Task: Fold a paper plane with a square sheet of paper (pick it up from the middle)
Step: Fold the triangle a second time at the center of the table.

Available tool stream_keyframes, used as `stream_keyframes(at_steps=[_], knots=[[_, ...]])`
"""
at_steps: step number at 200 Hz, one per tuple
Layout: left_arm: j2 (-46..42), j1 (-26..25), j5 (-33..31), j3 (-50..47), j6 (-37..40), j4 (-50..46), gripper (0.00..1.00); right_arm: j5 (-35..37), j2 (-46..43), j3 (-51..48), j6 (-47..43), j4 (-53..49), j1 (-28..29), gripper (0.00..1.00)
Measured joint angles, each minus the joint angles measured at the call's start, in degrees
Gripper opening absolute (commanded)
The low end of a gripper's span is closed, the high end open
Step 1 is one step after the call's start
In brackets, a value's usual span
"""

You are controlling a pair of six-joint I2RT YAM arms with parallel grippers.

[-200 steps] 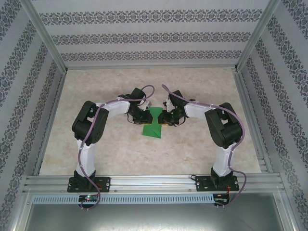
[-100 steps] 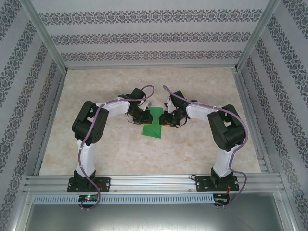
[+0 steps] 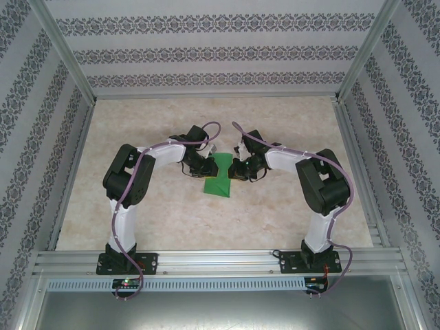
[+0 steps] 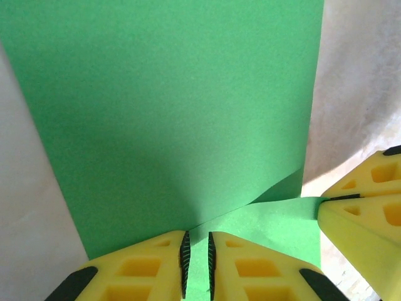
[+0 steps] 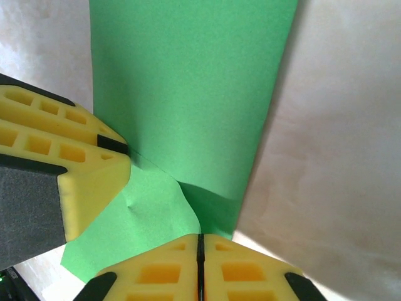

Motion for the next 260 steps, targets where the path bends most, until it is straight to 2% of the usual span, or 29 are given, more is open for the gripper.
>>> stream_keyframes(at_steps=[60, 202, 260], knots=[[0.0, 0.0, 0.0, 0.0, 0.1, 0.0, 0.21, 0.3, 2.1, 2.1, -0.5, -0.4, 0.0, 0.04], [-0.1, 0.2, 0.4, 0.3, 0.2, -0.5, 0.23, 1.7, 3.4, 2.5, -1.7, -0.9, 0.6, 0.04], [-4.5, 0.3, 0.2, 0.3, -0.2, -1.6, 0.25, 2.0, 3.4, 2.5, -2.1, -0.9, 0.8, 0.04]])
